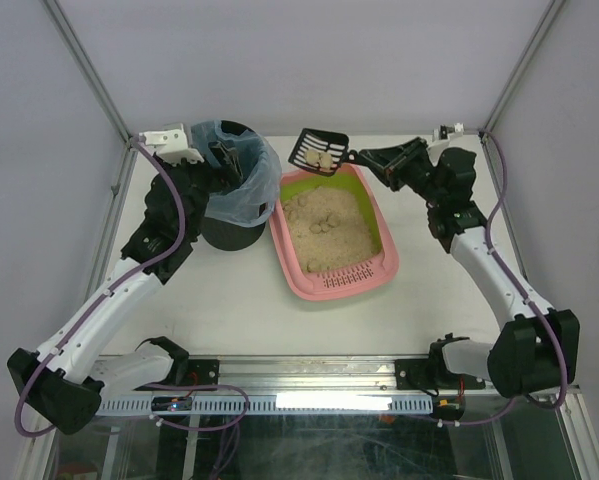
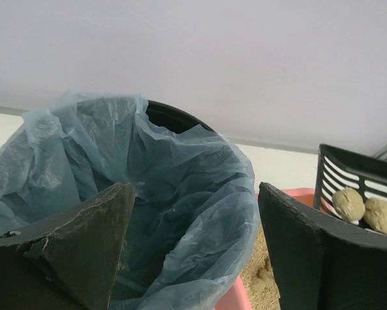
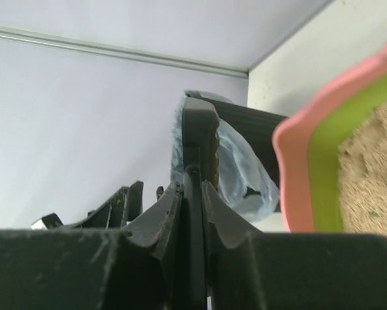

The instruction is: Clean the litter box

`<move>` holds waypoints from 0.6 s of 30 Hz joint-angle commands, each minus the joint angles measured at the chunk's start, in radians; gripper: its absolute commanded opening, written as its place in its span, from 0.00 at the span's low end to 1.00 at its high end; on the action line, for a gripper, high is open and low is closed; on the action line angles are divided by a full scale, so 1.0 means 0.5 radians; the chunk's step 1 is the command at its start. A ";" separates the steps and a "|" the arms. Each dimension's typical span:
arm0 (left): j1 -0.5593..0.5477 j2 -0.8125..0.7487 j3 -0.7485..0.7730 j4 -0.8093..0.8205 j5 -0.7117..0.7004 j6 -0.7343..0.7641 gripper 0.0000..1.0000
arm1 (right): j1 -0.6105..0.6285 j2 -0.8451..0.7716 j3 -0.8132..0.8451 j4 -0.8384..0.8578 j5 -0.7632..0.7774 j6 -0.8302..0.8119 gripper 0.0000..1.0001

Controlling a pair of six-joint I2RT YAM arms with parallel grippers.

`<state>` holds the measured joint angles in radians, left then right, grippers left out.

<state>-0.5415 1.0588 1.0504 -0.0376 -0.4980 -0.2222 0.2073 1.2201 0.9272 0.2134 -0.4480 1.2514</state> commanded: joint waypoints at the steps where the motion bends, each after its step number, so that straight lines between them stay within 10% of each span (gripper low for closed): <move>1: 0.014 -0.139 -0.013 0.121 -0.108 -0.030 0.80 | 0.116 0.111 0.410 -0.117 0.152 -0.181 0.00; 18: 0.017 -0.410 -0.194 0.338 -0.275 0.021 0.80 | 0.814 1.098 1.901 -0.692 0.263 -1.499 0.00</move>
<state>-0.5415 0.8597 0.9508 0.0624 -0.6201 -0.2226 0.5419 1.7512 1.7256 -0.1001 -0.3672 0.7639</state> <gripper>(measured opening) 0.799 0.175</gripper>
